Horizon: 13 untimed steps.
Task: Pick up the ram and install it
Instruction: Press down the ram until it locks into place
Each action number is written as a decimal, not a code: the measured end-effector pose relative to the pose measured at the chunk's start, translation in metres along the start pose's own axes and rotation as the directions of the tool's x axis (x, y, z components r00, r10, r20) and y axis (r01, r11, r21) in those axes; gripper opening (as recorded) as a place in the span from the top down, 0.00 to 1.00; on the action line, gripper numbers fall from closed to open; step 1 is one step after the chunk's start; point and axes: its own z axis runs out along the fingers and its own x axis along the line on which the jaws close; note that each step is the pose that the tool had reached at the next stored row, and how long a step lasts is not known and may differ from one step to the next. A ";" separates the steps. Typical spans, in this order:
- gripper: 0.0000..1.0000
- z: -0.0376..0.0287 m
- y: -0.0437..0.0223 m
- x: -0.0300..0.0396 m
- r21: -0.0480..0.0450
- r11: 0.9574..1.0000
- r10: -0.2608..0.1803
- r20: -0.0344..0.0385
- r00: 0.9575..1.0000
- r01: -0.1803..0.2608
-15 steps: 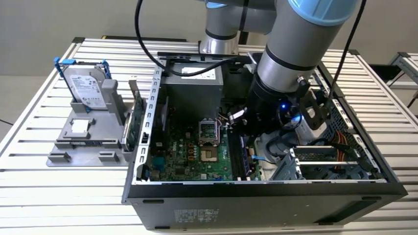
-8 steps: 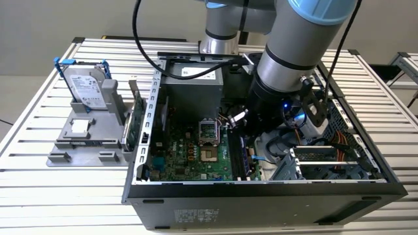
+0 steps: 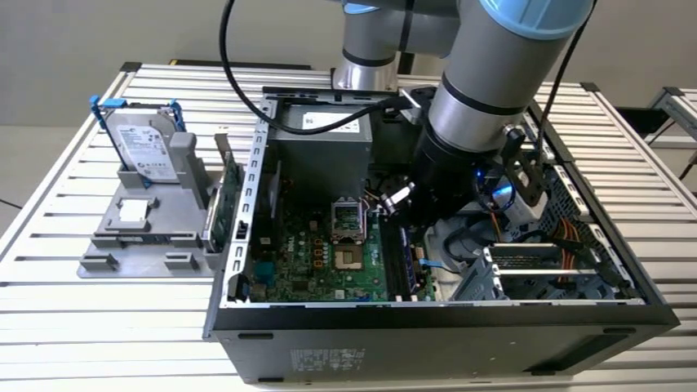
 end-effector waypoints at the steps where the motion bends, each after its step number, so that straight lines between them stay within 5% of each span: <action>1: 1.00 0.0000 0.0004 -0.0001 0.001 1.000 -0.012 0.000 1.000 0.012; 13: 1.00 0.0000 0.0040 -0.0015 0.007 0.991 -0.135 -0.003 0.991 0.135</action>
